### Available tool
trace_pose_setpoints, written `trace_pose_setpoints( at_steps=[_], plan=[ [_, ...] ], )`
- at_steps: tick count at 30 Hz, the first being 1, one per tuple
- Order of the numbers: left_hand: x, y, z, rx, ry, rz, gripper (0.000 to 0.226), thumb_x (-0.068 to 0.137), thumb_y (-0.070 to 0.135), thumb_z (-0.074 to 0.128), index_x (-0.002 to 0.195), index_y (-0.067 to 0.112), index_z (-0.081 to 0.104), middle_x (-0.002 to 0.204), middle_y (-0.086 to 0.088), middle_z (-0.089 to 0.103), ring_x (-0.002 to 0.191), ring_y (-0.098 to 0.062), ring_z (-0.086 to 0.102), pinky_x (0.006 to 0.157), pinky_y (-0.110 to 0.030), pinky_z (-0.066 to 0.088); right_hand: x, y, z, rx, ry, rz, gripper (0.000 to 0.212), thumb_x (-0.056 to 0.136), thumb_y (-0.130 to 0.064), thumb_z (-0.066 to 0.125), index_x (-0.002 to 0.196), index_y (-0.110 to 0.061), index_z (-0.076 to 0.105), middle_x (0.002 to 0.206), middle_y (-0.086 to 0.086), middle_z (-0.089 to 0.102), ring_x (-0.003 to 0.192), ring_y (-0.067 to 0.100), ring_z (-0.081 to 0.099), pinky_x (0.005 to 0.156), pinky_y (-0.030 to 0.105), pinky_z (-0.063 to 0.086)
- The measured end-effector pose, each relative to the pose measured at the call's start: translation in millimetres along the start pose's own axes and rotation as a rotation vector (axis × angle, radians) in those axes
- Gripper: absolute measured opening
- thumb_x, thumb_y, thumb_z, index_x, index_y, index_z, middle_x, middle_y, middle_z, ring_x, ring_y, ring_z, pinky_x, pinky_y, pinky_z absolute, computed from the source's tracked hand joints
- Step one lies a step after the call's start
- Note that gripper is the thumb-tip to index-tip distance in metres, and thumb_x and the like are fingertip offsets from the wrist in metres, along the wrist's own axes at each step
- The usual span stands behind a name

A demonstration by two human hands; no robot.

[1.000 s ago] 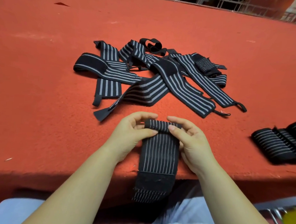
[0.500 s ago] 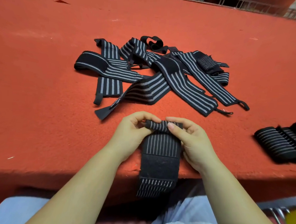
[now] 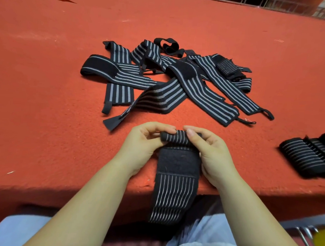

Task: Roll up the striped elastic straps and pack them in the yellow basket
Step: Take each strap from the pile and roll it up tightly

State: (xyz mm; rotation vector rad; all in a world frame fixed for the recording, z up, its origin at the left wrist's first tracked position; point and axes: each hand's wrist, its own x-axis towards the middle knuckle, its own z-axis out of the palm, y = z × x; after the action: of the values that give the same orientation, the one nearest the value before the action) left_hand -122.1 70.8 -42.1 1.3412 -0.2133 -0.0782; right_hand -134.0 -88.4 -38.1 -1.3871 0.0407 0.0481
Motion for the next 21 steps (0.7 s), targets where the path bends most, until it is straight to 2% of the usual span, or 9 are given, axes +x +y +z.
trace_pose_setpoints(
  at_steps=[3, 5, 8, 10, 12, 14, 16, 19, 21],
  plan=[
    [-1, 0, 0, 0.032, -0.089, -0.005, 0.039, 0.072, -0.008, 0.069, 0.102, 0.017, 0.066, 0.095, 0.000, 0.070, 0.082, -0.005, 0.066, 0.070, -0.013, 0.049, -1, -1, -6, 0.152, -0.058, 0.034, 0.041, 0.069, -0.014, 0.066, 0.110, -0.016, 0.060, 0.080, 0.004, 0.072, 0.073, 0.014, 0.069, 0.066, 0.024, 0.056],
    [-2, 0, 1, 0.031, -0.098, -0.039, 0.042, 0.070, -0.001, 0.073, 0.107, 0.018, 0.064, 0.095, -0.001, 0.070, 0.086, -0.008, 0.067, 0.074, -0.017, 0.051, -2, -3, -8, 0.181, -0.098, 0.055, 0.049, 0.068, -0.010, 0.067, 0.116, -0.017, 0.057, 0.083, 0.005, 0.072, 0.075, 0.015, 0.070, 0.065, 0.025, 0.056],
    [0, 2, 1, -0.007, -0.050, -0.062, 0.032, 0.076, -0.009, 0.063, 0.097, 0.016, 0.067, 0.083, 0.002, 0.073, 0.078, -0.007, 0.067, 0.069, -0.017, 0.053, -2, -2, -7, 0.167, -0.074, 0.032, 0.041, 0.070, -0.011, 0.069, 0.110, -0.015, 0.060, 0.082, 0.005, 0.072, 0.076, 0.016, 0.069, 0.069, 0.027, 0.056],
    [1, 0, -1, -0.021, -0.017, -0.050, 0.039, 0.073, -0.017, 0.061, 0.089, 0.018, 0.070, 0.081, 0.003, 0.073, 0.077, -0.006, 0.067, 0.072, -0.017, 0.053, -2, 1, -3, 0.045, -0.046, -0.024, 0.027, 0.074, -0.024, 0.073, 0.097, -0.013, 0.066, 0.083, 0.006, 0.072, 0.079, 0.016, 0.068, 0.075, 0.030, 0.054],
    [2, -1, -3, -0.015, 0.000, -0.025, 0.046, 0.071, -0.023, 0.059, 0.076, 0.020, 0.074, 0.082, 0.005, 0.073, 0.080, -0.004, 0.067, 0.072, -0.015, 0.052, -2, 2, 1, -0.067, -0.020, -0.036, 0.032, 0.071, -0.043, 0.068, 0.086, -0.015, 0.069, 0.082, 0.004, 0.072, 0.078, 0.015, 0.066, 0.075, 0.029, 0.052],
    [0, -1, -2, 0.018, -0.010, -0.004, 0.048, 0.071, -0.026, 0.058, 0.071, 0.020, 0.073, 0.086, 0.007, 0.073, 0.081, -0.001, 0.066, 0.065, -0.011, 0.049, 0, 3, 2, -0.091, -0.021, -0.027, 0.036, 0.070, -0.047, 0.069, 0.088, -0.015, 0.070, 0.085, 0.005, 0.073, 0.080, 0.015, 0.067, 0.077, 0.030, 0.051],
    [-2, 1, 1, 0.036, -0.057, 0.005, 0.038, 0.072, -0.020, 0.063, 0.084, 0.016, 0.069, 0.095, 0.006, 0.070, 0.081, 0.000, 0.065, 0.062, -0.010, 0.048, 1, 4, -1, -0.028, -0.036, -0.019, 0.030, 0.071, -0.034, 0.074, 0.096, -0.017, 0.068, 0.088, 0.004, 0.073, 0.082, 0.016, 0.067, 0.076, 0.030, 0.052],
    [-2, 1, 2, -0.003, -0.086, -0.053, 0.042, 0.072, -0.002, 0.072, 0.107, 0.019, 0.061, 0.099, 0.002, 0.069, 0.083, -0.005, 0.067, 0.070, -0.016, 0.052, 0, 2, -8, 0.103, -0.080, 0.011, 0.042, 0.068, -0.013, 0.069, 0.109, -0.018, 0.059, 0.085, 0.004, 0.072, 0.077, 0.015, 0.068, 0.071, 0.027, 0.055],
    [0, 0, 2, -0.011, -0.046, -0.065, 0.038, 0.076, -0.004, 0.066, 0.107, 0.017, 0.060, 0.091, 0.004, 0.070, 0.077, -0.004, 0.067, 0.067, -0.015, 0.051, -1, 1, -10, 0.118, -0.109, 0.012, 0.046, 0.068, -0.010, 0.068, 0.112, -0.018, 0.058, 0.085, 0.002, 0.072, 0.078, 0.013, 0.068, 0.069, 0.023, 0.054]
  ],
)
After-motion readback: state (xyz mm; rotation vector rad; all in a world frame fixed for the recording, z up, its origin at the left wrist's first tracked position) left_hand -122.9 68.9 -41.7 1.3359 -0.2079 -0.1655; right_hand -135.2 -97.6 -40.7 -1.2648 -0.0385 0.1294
